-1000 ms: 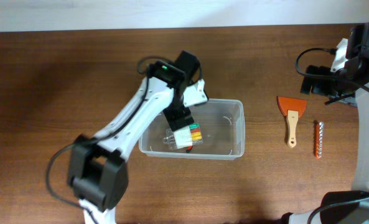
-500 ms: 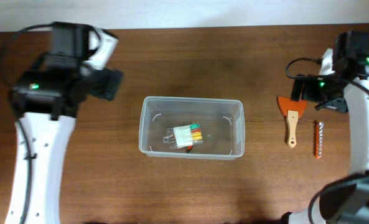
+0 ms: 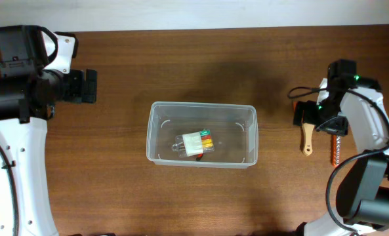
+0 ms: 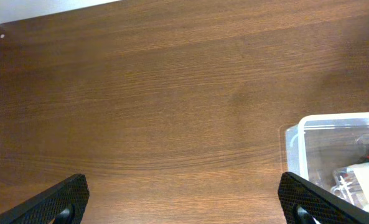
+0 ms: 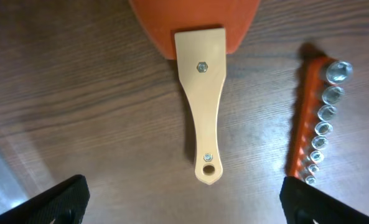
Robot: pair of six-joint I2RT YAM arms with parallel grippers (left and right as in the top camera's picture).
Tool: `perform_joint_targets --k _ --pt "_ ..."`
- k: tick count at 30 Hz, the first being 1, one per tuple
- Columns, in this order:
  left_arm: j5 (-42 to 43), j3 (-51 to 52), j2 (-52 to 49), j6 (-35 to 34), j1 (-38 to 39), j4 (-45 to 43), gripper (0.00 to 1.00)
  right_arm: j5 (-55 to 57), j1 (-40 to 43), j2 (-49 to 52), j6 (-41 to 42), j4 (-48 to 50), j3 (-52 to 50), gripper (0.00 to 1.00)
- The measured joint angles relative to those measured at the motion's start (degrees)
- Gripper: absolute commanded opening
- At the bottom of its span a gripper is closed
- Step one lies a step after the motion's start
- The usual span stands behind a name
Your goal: Pack container
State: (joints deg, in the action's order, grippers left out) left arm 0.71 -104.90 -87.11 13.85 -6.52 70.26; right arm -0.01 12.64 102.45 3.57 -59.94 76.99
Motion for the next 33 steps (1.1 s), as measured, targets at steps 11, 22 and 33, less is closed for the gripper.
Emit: perform_joint_targets --k 11,22,33 --pt "0.83 0.02 0.0 0.0 0.0 1.57 0.99 0.15 0.0 1.11 -1.07 14.62 -10.56 0.99" --pt "0.87 0.02 0.0 -0.02 0.0 5.53 0.99 -0.07 0.02 6.82 -1.25 17.62 -10.43 0.99" --pt "0.87 0.02 0.0 -0.02 0.0 5.62 0.99 -0.07 0.0 7.48 -1.22 17.0 -9.55 0.87"
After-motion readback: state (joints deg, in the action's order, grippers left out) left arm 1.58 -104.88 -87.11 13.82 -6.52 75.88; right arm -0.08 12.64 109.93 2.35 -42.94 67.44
